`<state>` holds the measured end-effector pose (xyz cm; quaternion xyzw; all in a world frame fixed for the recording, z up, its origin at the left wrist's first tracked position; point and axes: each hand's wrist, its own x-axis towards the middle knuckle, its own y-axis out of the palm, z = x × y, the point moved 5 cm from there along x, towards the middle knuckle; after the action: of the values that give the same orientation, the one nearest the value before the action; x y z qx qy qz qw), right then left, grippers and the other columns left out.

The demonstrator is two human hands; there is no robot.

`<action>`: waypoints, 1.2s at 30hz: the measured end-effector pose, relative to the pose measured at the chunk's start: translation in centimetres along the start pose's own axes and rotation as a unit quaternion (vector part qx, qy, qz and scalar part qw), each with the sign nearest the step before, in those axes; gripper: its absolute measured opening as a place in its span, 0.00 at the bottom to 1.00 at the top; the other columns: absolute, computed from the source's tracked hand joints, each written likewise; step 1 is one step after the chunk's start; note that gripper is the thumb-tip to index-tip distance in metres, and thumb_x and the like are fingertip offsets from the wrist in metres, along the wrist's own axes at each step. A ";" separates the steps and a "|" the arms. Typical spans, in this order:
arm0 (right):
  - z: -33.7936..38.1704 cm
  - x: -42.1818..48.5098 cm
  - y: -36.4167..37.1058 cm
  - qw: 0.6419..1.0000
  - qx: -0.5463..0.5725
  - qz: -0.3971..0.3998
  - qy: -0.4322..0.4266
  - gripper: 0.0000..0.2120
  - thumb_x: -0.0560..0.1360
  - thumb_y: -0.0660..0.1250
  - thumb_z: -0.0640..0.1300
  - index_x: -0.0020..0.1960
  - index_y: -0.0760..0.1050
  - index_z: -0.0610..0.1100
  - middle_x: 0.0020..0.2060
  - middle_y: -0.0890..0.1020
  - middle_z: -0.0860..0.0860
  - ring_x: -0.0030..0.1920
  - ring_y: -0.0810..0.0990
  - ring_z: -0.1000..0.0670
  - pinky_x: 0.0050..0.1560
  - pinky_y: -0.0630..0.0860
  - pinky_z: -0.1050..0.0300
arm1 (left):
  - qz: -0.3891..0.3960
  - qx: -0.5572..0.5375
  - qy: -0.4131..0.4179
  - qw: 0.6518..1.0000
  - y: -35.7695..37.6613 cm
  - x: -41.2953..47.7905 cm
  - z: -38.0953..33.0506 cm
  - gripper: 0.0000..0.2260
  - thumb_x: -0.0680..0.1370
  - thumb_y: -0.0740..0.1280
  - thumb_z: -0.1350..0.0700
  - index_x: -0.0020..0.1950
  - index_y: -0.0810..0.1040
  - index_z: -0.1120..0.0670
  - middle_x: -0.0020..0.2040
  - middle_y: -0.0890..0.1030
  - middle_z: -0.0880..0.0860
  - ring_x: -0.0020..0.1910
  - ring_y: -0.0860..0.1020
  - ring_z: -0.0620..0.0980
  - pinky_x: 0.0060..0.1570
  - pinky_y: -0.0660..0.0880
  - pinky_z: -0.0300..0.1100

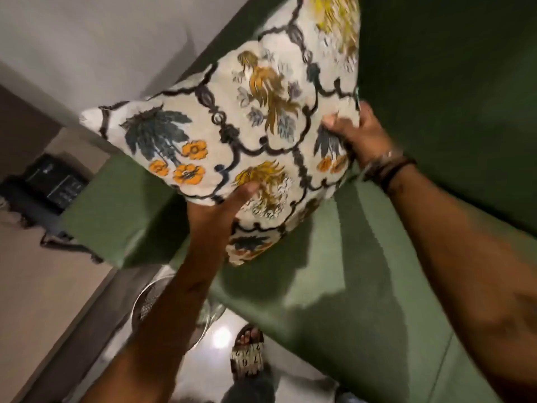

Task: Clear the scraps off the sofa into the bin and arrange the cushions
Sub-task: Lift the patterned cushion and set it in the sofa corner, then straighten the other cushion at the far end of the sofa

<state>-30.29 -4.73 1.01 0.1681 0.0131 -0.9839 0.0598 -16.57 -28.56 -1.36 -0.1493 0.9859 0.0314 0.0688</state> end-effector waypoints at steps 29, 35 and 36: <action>-19.8 -50.1 -42.0 0.646 -0.082 -0.740 0.168 0.41 0.59 0.71 0.68 0.59 0.73 0.38 0.53 0.78 0.40 0.53 0.78 0.41 0.58 0.75 0.39 | 0.460 0.209 -0.082 0.859 51.8 -31.2 8.8 0.35 0.69 0.77 0.55 0.73 0.66 0.53 0.73 0.70 0.52 0.72 0.68 0.44 0.61 0.62 0.17; -28.0 -65.4 -52.8 0.554 0.079 -0.792 0.245 0.51 0.49 0.80 0.63 0.66 0.69 0.41 0.64 0.75 0.40 0.64 0.75 0.44 0.68 0.71 0.46 | 0.609 0.196 -0.089 0.763 72.6 -42.7 11.5 0.58 0.54 0.76 0.37 0.78 0.54 0.53 0.78 0.62 0.54 0.74 0.61 0.43 0.69 0.60 0.32; -28.7 -65.9 -54.6 0.574 0.108 -0.780 0.224 0.55 0.50 0.81 0.59 0.70 0.64 0.43 0.67 0.71 0.41 0.66 0.72 0.45 0.70 0.69 0.46 | 0.619 0.203 -0.093 0.753 75.3 -43.4 11.8 0.61 0.52 0.76 0.37 0.79 0.52 0.52 0.79 0.61 0.54 0.73 0.60 0.43 0.69 0.59 0.34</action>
<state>34.23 58.28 -3.88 0.3136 0.0457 -0.5749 -0.7543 3.48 56.85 -3.65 0.5143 0.8350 -0.1203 0.1542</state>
